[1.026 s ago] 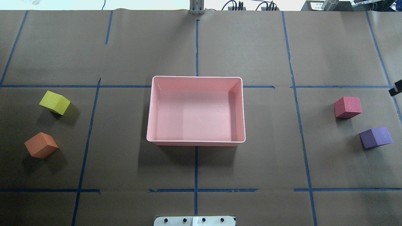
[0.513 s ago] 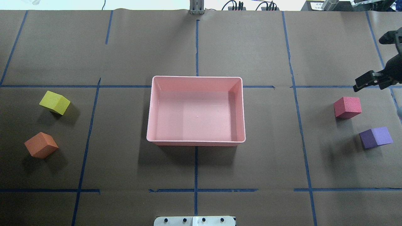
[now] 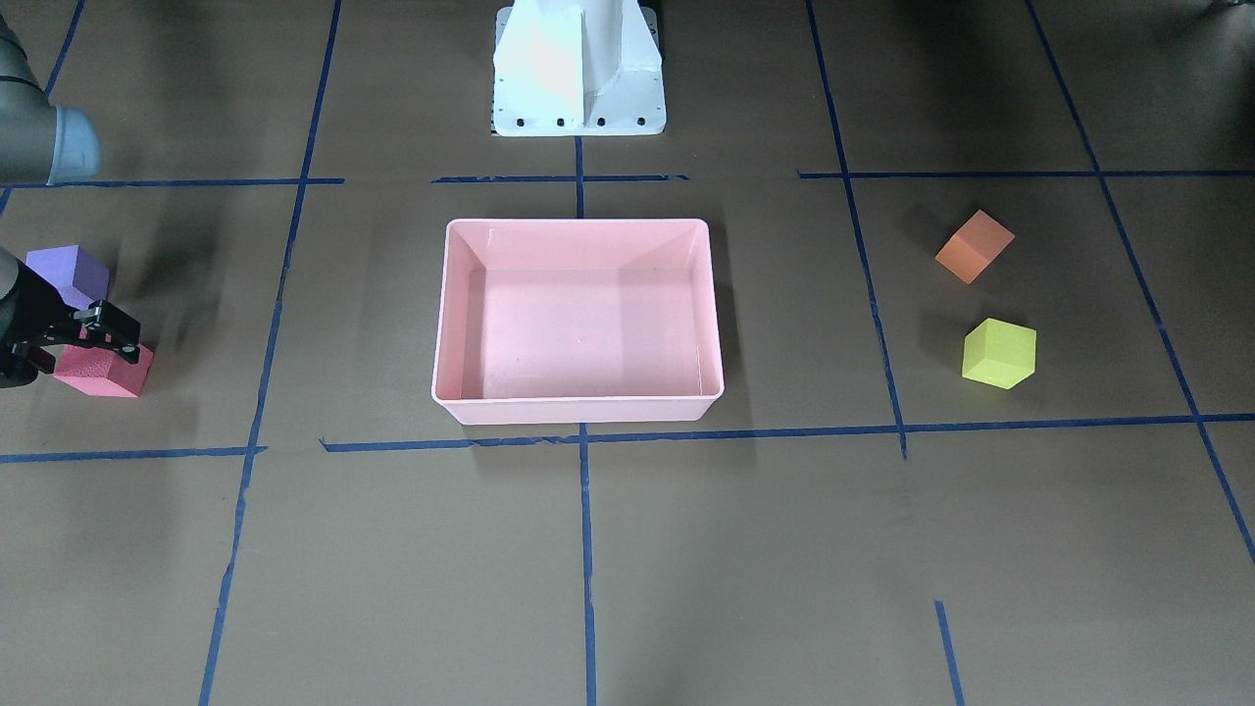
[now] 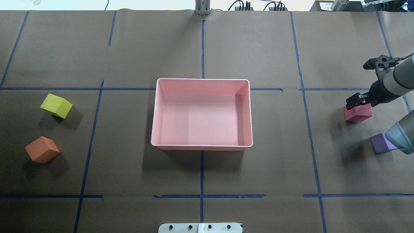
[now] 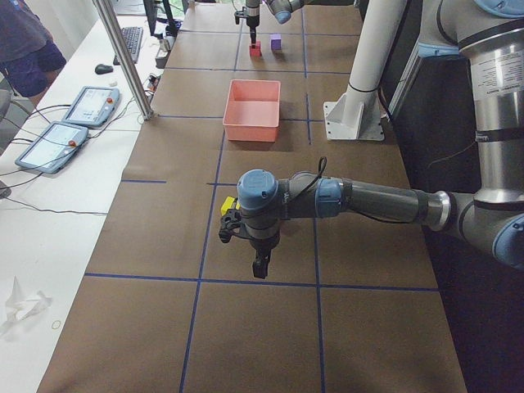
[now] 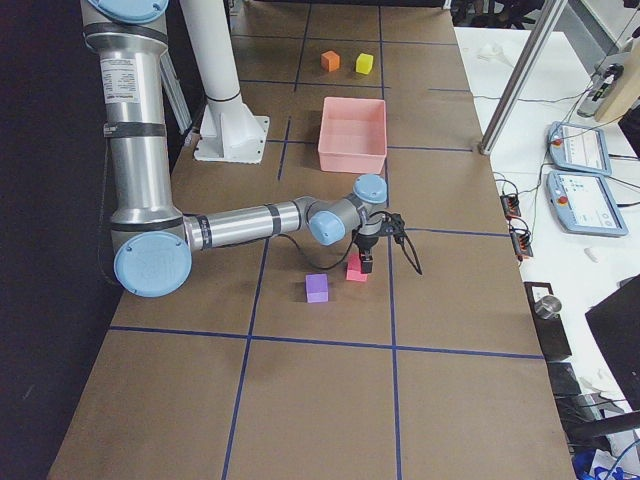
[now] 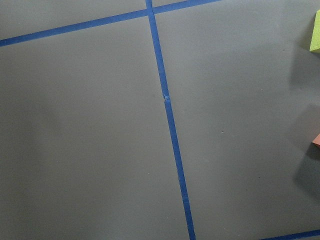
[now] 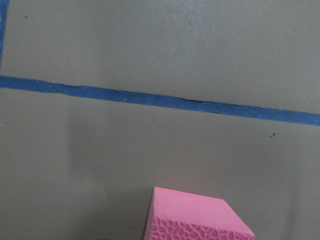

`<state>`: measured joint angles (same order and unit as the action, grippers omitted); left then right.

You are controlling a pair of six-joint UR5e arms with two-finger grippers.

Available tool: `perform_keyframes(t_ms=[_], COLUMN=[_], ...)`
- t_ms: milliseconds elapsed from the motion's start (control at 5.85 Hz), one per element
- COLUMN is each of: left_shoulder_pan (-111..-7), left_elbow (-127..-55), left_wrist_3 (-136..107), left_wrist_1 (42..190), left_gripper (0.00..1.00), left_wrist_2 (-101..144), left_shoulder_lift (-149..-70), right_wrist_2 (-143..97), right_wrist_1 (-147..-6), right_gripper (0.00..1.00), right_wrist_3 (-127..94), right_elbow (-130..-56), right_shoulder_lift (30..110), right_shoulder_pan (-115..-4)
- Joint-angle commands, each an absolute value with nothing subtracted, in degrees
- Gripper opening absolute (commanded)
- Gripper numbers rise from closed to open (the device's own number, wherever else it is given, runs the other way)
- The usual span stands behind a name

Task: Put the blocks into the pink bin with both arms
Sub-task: 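Lower the right gripper and grasp the pink cube, then carry the pink cube into the pink bin and release it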

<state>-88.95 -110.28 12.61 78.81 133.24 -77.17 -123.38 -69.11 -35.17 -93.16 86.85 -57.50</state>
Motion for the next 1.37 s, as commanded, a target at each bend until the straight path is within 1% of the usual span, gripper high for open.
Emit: perform_keyframes(t_ms=[0,171,342,513,684,855,1026,1197], left_shoulder_pan=[-88.9,-88.9,-88.9,-88.9,-88.9,-88.9,-88.9,-88.9], left_elbow=[-110.2,-110.2,-110.2,-110.2,-110.2,-110.2,-110.2,-110.6], left_wrist_3=[12.7,12.6,12.6,12.7,12.6,12.7,12.6,12.6], left_wrist_1=[78.8,78.8,78.8,78.8,78.8,78.8,78.9,79.0], left_gripper=[1.00,1.00,1.00,1.00,1.00,1.00,1.00,1.00], left_wrist_2=[133.2,133.2,133.2,133.2,133.2,133.2,133.2,133.2], left_shoulder_lift=[-77.2,-77.2,-77.2,-77.2,-77.2,-77.3,-77.3,-77.3], right_wrist_2=[-122.3,-122.3,-122.8,-123.1,-123.1,-123.1,-123.0,-122.7], right_wrist_1=[-69.1,-69.2,-69.2,-69.5,-71.6,-78.1,-83.9,-85.6], right_gripper=[0.94,0.83,0.65,0.50,0.45,0.45,0.46,0.46], right_wrist_3=[-34.9,-34.5,-34.5,-34.9,-35.8,-40.6,-47.0,-55.5], right_elbow=[-91.8,-91.8,-92.0,-94.1,-97.5,-100.4,-102.2,-102.0], right_shoulder_lift=[86.7,86.5,86.2,85.6,83.0,76.9,69.6,63.4], right_shoulder_pan=[-55.6,-55.2,-55.1,-55.1,-55.1,-55.0,-52.7,-48.5])
